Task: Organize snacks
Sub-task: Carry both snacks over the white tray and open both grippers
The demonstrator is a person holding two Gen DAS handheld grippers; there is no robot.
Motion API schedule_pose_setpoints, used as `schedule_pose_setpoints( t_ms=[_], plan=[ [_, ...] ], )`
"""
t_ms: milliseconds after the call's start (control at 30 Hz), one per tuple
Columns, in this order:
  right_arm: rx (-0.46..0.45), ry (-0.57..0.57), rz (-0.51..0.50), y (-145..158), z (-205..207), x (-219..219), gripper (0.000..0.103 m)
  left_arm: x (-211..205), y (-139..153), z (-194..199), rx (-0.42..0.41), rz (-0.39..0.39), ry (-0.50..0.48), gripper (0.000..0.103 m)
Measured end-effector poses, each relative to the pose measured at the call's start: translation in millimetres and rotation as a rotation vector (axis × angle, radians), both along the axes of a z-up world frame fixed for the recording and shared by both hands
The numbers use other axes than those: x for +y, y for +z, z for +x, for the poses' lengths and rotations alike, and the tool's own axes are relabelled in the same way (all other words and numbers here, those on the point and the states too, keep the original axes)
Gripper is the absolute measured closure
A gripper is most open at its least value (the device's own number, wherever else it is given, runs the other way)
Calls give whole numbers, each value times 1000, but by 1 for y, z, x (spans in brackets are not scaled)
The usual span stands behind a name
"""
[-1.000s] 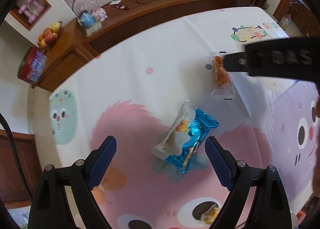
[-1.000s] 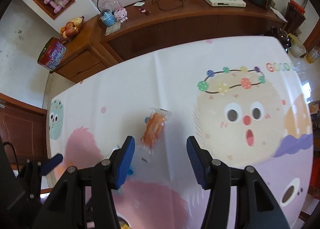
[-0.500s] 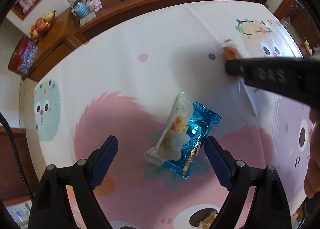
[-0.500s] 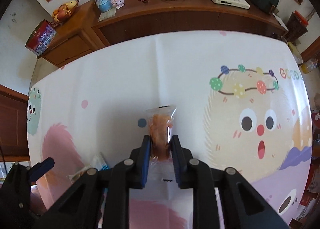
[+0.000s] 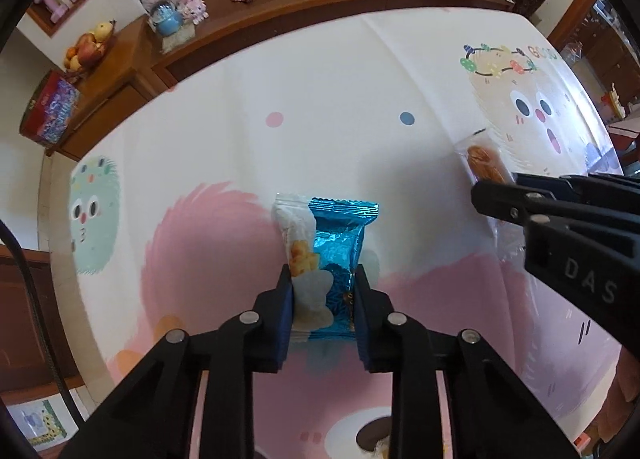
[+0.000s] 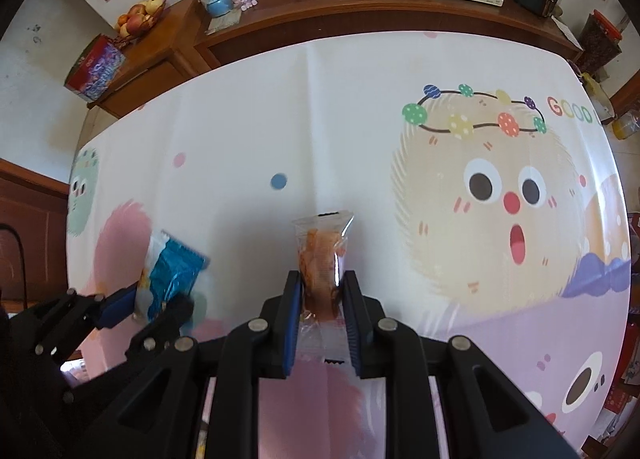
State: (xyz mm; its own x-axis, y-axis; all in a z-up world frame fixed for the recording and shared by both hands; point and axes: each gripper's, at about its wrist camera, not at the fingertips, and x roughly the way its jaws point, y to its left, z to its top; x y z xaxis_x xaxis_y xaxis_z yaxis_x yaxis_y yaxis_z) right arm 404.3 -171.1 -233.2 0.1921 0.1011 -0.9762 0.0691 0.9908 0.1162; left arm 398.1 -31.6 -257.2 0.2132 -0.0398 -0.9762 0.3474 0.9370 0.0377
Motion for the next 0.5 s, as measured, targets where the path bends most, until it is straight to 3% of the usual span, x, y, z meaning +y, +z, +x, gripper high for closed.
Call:
schedule_pose_setpoints(
  t_ms=[233, 500],
  plan=[
    [-39, 23, 44, 31, -27, 3, 83, 30, 45, -32, -44, -17, 60, 79],
    [-139, 56, 101, 100, -86, 14, 83, 59, 121, -103, -162, -45, 109, 79]
  ],
)
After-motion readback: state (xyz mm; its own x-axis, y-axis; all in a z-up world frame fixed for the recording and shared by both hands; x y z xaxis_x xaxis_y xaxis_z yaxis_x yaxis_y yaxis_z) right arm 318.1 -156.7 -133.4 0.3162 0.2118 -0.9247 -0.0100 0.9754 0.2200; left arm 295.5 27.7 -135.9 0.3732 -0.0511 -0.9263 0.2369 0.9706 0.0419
